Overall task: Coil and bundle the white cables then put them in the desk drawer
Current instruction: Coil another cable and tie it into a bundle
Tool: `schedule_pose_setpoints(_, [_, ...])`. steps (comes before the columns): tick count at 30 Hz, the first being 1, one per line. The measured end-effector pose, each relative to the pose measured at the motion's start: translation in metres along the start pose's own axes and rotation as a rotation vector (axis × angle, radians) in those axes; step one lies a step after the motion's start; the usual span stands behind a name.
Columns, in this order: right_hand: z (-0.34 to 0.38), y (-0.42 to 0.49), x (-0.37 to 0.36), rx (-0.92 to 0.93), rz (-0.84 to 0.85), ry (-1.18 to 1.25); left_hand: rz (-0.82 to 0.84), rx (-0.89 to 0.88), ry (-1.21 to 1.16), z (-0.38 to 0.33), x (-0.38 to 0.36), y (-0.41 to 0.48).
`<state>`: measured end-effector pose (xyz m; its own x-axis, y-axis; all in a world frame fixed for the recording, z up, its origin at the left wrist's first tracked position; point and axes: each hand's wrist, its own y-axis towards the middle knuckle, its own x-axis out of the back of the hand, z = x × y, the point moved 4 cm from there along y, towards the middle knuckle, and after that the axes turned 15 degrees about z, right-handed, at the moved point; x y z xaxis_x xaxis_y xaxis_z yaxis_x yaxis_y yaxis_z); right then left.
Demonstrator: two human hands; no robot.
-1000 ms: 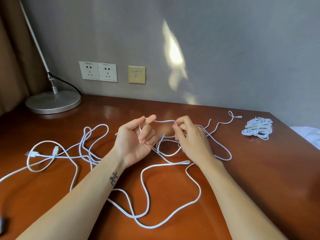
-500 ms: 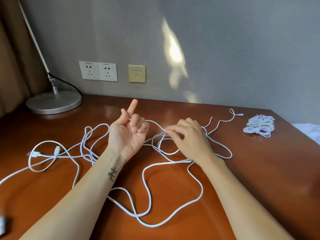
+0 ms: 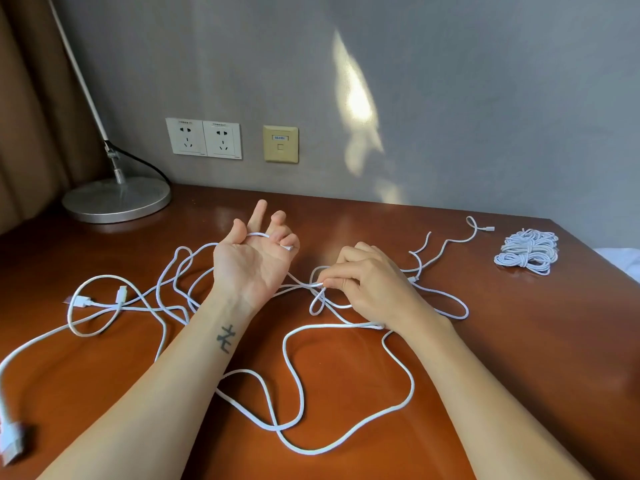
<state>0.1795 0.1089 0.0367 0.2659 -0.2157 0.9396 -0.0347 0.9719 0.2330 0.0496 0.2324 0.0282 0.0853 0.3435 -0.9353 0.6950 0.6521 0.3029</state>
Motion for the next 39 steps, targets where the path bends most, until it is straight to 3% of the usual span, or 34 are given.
schedule_pose_setpoints(5, [0.001, -0.001, 0.000, -0.041, 0.013, 0.094, -0.075, -0.041, 0.280, -0.005, 0.007, 0.004])
schedule_pose_setpoints(9, [0.000, -0.004, 0.004, -0.047, -0.031, 0.102, -0.249, -0.152, 1.009, -0.014, 0.014, 0.009])
schedule_pose_setpoints(15, [-0.007, -0.009, 0.010, -0.139, -0.165, 0.140, -0.156, -0.135, 1.440, -0.006, 0.009, 0.003])
schedule_pose_setpoints(20, [-0.014, -0.012, 0.018, -0.271, -0.340, 0.052, 0.088, 0.009, 1.637, 0.014, 0.008, 0.002])
schedule_pose_setpoints(24, [-0.017, -0.014, 0.017, -0.337, -0.394, -0.009, 0.157, 0.074, 1.833, 0.024, 0.006, -0.006])
schedule_pose_setpoints(32, [-0.014, -0.012, 0.017, -0.099, -0.399, 0.102, 0.140, 0.107, 1.935, 0.021, 0.010, -0.009])
schedule_pose_setpoints(39, [-0.012, -0.015, 0.022, -0.064, -0.531, 0.038, 0.183, 0.268, 2.006, 0.026, 0.008, -0.012])
